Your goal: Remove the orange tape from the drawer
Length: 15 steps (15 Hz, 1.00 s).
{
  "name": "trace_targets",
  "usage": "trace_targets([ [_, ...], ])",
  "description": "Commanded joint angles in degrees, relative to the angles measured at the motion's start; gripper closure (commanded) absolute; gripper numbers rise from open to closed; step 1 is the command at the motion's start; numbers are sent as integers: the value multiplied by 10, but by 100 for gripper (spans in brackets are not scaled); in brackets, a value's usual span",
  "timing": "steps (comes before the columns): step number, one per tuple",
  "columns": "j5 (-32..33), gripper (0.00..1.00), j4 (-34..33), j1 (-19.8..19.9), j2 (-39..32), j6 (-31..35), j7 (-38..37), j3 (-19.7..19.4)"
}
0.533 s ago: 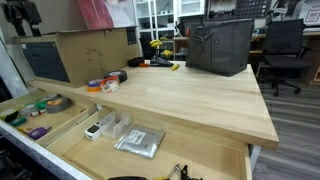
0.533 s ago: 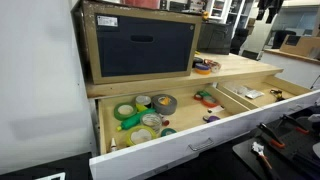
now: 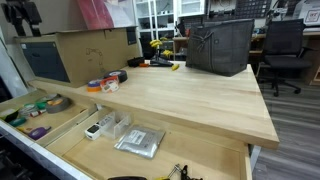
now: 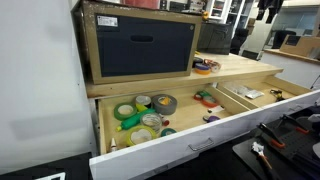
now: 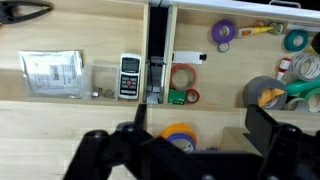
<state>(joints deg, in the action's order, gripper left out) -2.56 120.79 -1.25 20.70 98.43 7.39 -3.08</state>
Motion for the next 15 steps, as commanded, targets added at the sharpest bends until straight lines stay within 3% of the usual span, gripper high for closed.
trace_targets([
  [1, -1, 0, -1, 4, -1, -1, 1, 4],
  [7, -19, 0, 21, 0, 14, 13, -21, 9],
  [12, -56, 0, 25, -20, 12, 58, -64, 50],
  [15, -42, 0, 9, -34, -19, 104, -96, 87],
])
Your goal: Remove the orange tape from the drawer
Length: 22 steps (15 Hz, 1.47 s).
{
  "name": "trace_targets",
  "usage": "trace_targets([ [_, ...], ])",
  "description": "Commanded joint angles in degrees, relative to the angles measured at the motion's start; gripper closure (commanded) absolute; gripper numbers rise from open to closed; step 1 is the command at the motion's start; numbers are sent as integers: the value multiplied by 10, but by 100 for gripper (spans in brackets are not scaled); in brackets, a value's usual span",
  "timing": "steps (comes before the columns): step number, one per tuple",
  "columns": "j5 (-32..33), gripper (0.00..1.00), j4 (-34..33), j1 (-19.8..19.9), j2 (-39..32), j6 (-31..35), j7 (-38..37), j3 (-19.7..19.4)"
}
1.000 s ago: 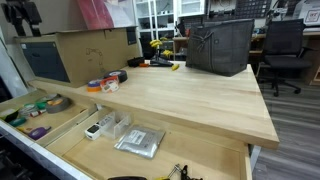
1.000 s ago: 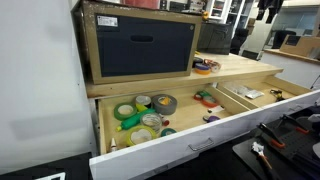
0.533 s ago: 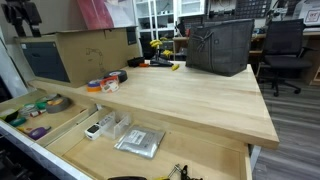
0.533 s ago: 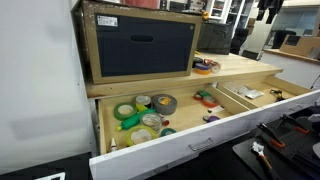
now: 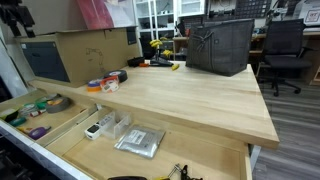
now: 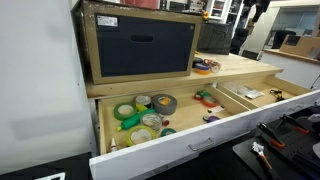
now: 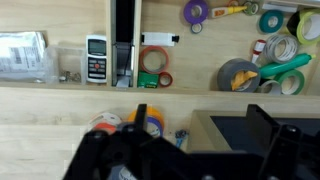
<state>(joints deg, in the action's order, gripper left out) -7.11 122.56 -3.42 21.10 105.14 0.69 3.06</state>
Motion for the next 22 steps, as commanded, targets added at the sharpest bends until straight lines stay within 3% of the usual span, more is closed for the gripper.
trace_targets([
  [1, 12, 0, -8, -16, -32, 59, -37, 37],
  [5, 44, 0, -5, -25, -89, 132, -96, 75],
  [9, 66, 0, -3, -36, -126, 174, -120, 84],
  [17, 77, 0, 72, -48, -116, 202, -120, 83],
  [20, 60, 0, 93, -52, -109, 171, -107, 79],
  [22, 56, 0, 75, -44, -119, 158, -57, 63],
])
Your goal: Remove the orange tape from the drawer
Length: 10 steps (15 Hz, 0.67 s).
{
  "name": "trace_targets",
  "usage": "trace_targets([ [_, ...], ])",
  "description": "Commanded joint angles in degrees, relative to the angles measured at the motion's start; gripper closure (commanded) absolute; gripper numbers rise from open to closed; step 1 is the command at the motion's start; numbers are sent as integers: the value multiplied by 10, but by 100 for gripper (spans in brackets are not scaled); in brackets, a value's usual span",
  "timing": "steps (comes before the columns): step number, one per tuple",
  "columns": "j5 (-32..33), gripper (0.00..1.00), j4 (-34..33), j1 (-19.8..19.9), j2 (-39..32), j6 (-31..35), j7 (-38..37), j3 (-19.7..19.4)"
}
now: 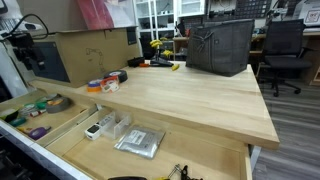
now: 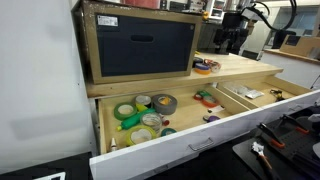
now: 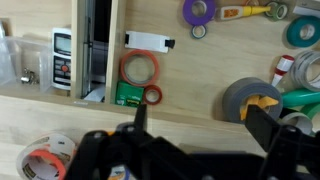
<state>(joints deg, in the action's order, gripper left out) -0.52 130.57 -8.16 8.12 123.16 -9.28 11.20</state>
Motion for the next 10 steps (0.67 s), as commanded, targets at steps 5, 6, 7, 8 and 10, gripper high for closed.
trace_targets([
  [5, 4, 0, -43, 20, -8, -14, 71, -46],
  [6, 4, 0, -55, 25, -12, -18, 82, -53],
  [7, 4, 0, -61, 27, -14, -21, 86, -55],
  [8, 4, 0, -64, 27, -17, -21, 87, -55],
  [10, 4, 0, -64, 24, -20, -21, 87, -52],
])
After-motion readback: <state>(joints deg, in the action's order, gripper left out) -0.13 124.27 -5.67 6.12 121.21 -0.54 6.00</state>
